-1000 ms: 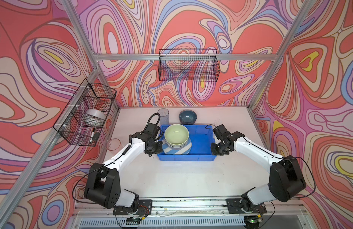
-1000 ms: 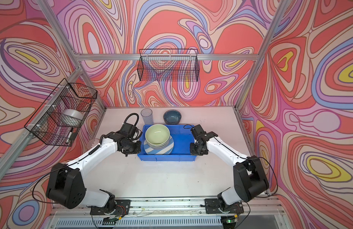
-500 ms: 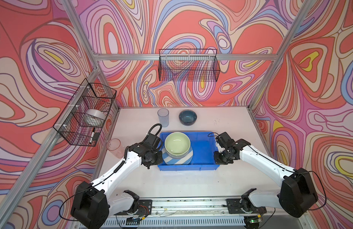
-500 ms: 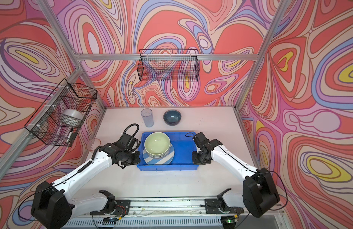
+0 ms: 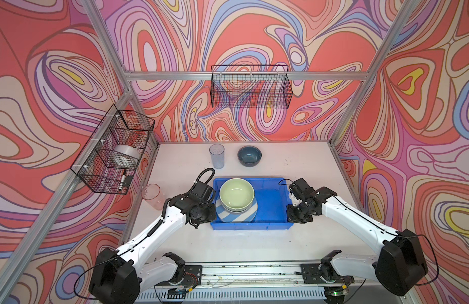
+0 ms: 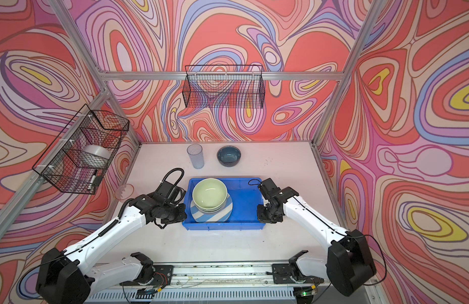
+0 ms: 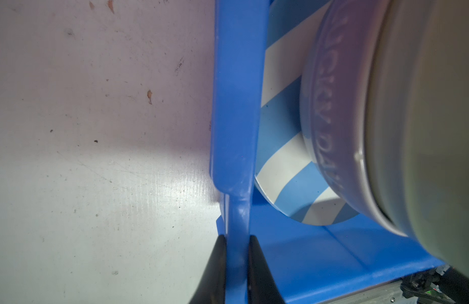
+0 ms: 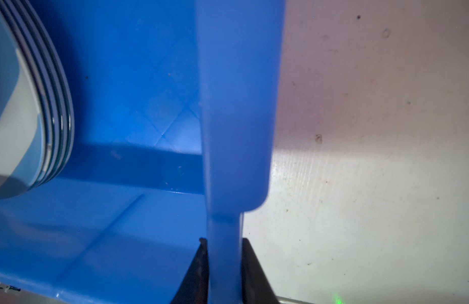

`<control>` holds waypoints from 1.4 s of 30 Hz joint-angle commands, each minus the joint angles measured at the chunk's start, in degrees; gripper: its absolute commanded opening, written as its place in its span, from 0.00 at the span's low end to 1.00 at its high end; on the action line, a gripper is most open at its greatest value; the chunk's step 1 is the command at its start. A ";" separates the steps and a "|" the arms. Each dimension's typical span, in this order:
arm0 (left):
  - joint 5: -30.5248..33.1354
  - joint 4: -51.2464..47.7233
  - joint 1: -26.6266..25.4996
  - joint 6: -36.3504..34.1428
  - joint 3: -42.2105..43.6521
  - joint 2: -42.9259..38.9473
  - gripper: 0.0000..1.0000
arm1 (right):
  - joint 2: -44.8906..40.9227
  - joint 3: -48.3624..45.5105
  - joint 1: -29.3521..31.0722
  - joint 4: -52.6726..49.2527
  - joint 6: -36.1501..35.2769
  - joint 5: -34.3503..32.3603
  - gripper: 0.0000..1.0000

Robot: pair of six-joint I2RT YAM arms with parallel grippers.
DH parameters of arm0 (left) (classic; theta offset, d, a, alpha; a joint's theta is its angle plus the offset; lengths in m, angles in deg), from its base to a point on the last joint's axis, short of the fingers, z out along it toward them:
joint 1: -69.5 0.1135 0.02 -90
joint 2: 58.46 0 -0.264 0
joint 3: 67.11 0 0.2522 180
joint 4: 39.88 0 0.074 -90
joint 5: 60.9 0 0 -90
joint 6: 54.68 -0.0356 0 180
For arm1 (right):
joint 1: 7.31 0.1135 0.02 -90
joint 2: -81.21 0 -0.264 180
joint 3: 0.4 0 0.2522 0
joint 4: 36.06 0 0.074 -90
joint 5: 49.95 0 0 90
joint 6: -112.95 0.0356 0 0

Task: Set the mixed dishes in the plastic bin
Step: 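Grip the bin rims with both grippers and pull the bin nearer, then release the bin and move the right gripper to the dark teal bowl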

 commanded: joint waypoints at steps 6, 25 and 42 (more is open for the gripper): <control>0.65 -13.12 -0.26 -0.53 -4.96 3.59 0.32 | 2.21 9.35 0.24 -5.59 -2.60 -3.89 0.43; -2.25 -15.07 14.91 -12.95 -20.82 4.39 0.55 | 21.64 36.94 -4.82 3.84 -7.59 -6.46 0.58; -1.86 -5.97 23.66 -19.05 -23.84 8.91 0.72 | 56.22 68.62 -7.24 12.91 -7.85 -2.87 0.45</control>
